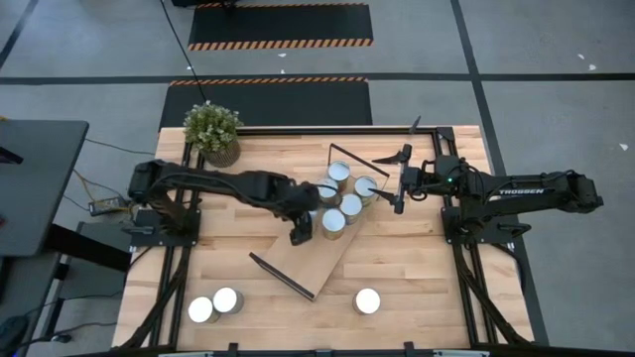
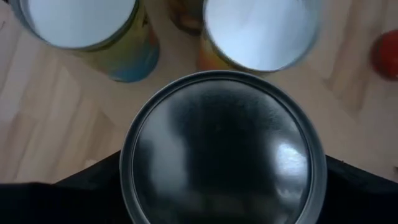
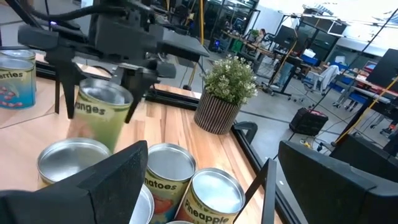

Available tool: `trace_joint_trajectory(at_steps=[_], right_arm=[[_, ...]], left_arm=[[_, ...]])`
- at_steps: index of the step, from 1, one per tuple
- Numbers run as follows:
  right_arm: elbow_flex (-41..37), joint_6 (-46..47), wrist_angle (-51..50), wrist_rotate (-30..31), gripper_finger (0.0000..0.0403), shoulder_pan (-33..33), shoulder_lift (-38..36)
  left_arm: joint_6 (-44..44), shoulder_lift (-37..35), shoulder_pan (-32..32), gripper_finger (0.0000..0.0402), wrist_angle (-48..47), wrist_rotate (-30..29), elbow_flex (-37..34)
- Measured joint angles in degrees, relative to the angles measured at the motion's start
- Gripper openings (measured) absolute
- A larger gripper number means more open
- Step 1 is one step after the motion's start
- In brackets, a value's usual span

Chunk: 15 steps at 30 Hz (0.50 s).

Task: Pick and place cans onto a shelf
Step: Put the top canned oranges on the shelf

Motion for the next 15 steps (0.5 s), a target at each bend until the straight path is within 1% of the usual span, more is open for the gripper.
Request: trace_joint_trajectory(at_steps=[2,6,9,11,15], right_arm=[[0.00,0.00,-0.06,0.00,0.0368,0.02,0.00],[0.00,0.00,-0.37,0.00,0.0368,0.07,0.00],[0.00,0.00,-0.36,0.00,0.0368,0.09,0.02],[0.00,0.00,-0.36,0.00,0.0368,0.09,0.01],[0.00,0.09,-0.34,0.00,0.0368,0.09,0.02]], left_arm=[[0.71,1.63,-0.11,0.0331,-1.32,-0.42,1.32],[3.48,3.14,-0.07,0.0331,-2.28,-1.87,1.51],[7.33,3.75,-0.12,0.0332,-2.68,-3.16,1.43],[10.87,3.90,-0.14,0.0332,-1.34,-4.15,1.45],[15.32,4.19,-0.07,0.0332,0.31,-8.21,1.45]])
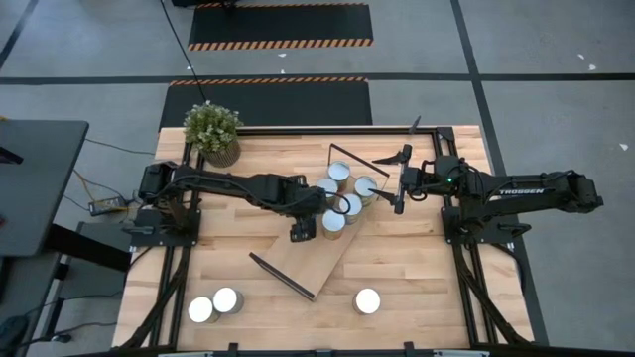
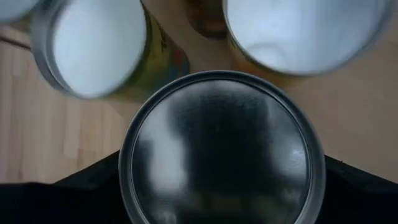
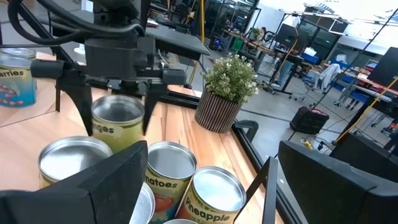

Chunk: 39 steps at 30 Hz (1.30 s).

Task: Pick and place cans onto a shelf
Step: Put the top canned oranges on the shelf

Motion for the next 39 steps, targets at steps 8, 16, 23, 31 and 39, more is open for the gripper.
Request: trace_joint_trajectory(at_steps=[8,16,23,31,39], right_arm=[[0.00,-0.16,-0.09,0.00,0.0368,0.00,0.01],[0.00,0.43,-0.52,-0.02,0.0368,0.23,0.01],[0.00,0.90,-0.56,-0.13,0.0368,0.55,0.01],[0.00,0.74,-0.56,-0.17,0.0368,0.55,0.01],[0.00,0.57,-0.54,-0.24,0.0368,0.55,0.01]], left_arm=[[0.34,2.47,1.00,0.0332,2.06,0.09,-0.02],[-1.85,3.12,1.37,0.0332,3.97,-0.24,-0.02],[-0.71,3.12,1.35,0.0335,2.79,0.59,-0.02],[-1.61,3.12,1.22,0.0387,2.71,-0.38,-0.02],[1.57,2.39,0.98,0.0393,3.05,-0.53,0.00]])
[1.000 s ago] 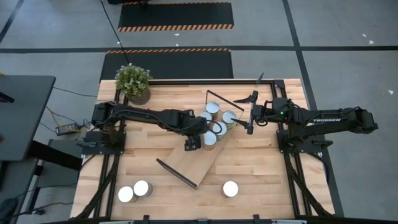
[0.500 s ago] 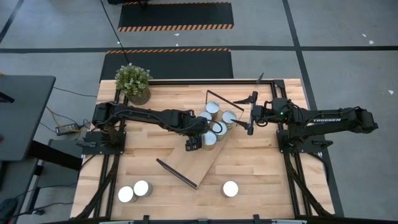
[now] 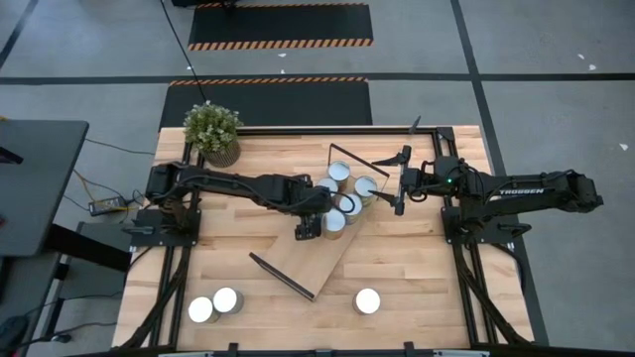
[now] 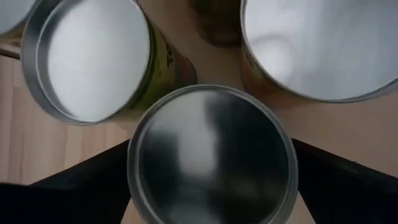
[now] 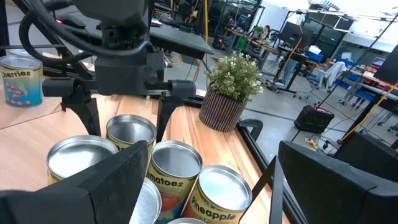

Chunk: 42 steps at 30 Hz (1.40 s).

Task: Pick and place cans onto a shelf
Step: Put the top canned oranges on the shelf

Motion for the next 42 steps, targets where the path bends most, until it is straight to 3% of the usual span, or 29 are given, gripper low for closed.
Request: trace_joint_trajectory(at_steps=[20,29,35,42], right_arm=[[0.00,-0.12,-0.02,-0.24,0.0368,0.00,0.00],[0.00,-0.11,-0.09,-0.22,0.0368,0.00,0.00],[0.00,-0.70,0.02,-0.20,0.0368,0.00,0.00],[0.00,-1.04,0.48,-0.20,0.0368,0.00,0.00]], left_arm=[[-0.33,-7.29,-0.24,0.0394,-2.13,0.45,0.00],[-6.42,-7.52,-2.17,0.0394,-7.20,0.41,0.02],[-8.57,-7.66,-3.41,0.0394,-14.05,-7.76,-0.07],[-9.42,-7.66,-3.23,0.0394,-10.63,-11.87,-0.06]])
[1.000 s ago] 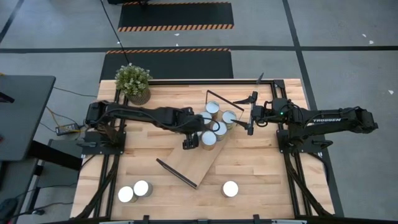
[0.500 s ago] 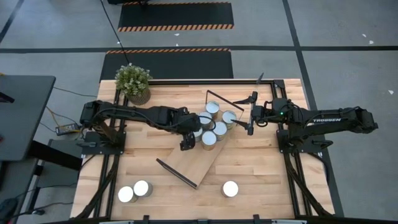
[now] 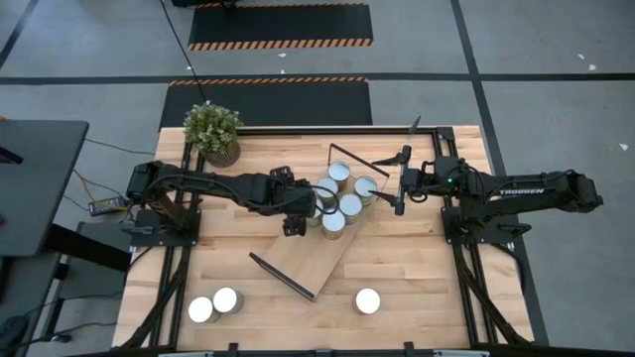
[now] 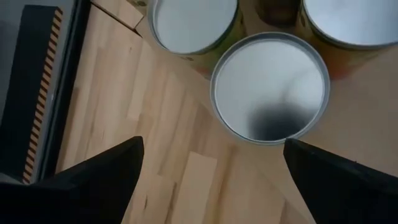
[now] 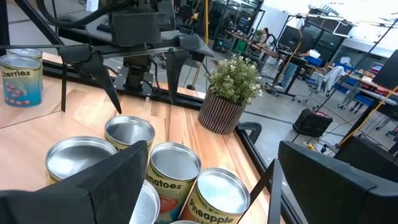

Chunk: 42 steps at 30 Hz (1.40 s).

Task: Pick and place cans onto a shelf
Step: Put the top canned oranges on the shelf, then put the canned cherries on the shelf

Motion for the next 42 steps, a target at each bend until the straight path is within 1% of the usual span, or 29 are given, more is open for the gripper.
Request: trace_joint_trajectory(at_steps=[12,20,24,26,29,32,35,37,39,42], right_arm=[[0.00,-0.63,0.00,0.04,0.0368,0.00,-0.02],[0.00,-0.65,0.00,0.04,0.0368,0.00,0.00],[0.00,-0.65,-0.07,0.04,0.0368,0.00,0.00],[0.00,-0.69,-0.29,0.04,0.0368,0.00,0.00],[0.00,-1.06,-0.35,0.04,0.0368,0.00,0.00],[0.00,-1.08,-0.38,0.04,0.0368,0.00,-0.01],[0.00,-1.10,-0.23,0.04,0.0368,-0.04,0.02],[0.02,-1.10,-0.11,0.06,0.0368,-0.04,0.24],[0.02,-1.11,0.09,0.04,0.0368,-0.04,0.71],[0.00,-1.26,0.11,0.02,0.0368,-0.15,1.39]], left_arm=[[1.05,1.40,0.26,0.0394,-0.33,0.13,-0.01],[1.46,1.33,0.26,0.0394,1.59,-0.61,-0.01],[0.98,1.06,-0.09,0.0394,0.61,0.54,-0.01],[-1.04,0.50,-0.62,0.0394,-1.05,1.26,0.03],[-3.83,-0.51,-1.54,0.0394,-6.72,4.60,1.28],[-9.90,-1.13,-2.26,0.0394,-12.77,7.87,5.29],[-16.06,-1.66,-3.40,0.0394,-15.93,10.93,10.90],[-19.17,-2.22,-5.27,0.0394,-16.05,13.25,14.04],[-23.24,-3.08,-8.16,0.0394,-15.18,17.09,15.70],[-34.07,-4.25,-13.57,0.0394,-13.34,23.37,16.19]])
